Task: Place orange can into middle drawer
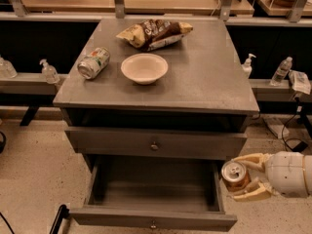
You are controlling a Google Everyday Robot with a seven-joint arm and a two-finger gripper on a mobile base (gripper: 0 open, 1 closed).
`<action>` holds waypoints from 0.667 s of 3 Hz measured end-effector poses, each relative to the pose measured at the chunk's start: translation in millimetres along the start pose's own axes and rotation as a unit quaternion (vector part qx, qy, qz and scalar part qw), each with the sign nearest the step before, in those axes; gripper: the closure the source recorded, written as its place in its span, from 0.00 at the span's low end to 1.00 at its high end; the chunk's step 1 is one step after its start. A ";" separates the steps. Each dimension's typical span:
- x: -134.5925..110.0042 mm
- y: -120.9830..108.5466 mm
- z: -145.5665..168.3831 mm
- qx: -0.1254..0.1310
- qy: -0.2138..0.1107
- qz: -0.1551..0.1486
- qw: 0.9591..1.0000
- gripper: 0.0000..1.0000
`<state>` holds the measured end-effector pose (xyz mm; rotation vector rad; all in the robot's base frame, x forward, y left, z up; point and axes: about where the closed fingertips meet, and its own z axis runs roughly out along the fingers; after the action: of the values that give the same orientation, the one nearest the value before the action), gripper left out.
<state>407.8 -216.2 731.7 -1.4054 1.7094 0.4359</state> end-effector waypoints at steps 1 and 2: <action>1.1 0.5 0.1 -0.001 0.002 -0.001 1.000 1.00; 12.1 -7.7 16.9 0.016 -0.037 0.010 0.999 1.00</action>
Offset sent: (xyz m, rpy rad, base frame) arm 0.0499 0.0010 -0.0583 0.2889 -0.1044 -0.0827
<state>421.5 -213.8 714.4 -1.3335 1.6661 0.4633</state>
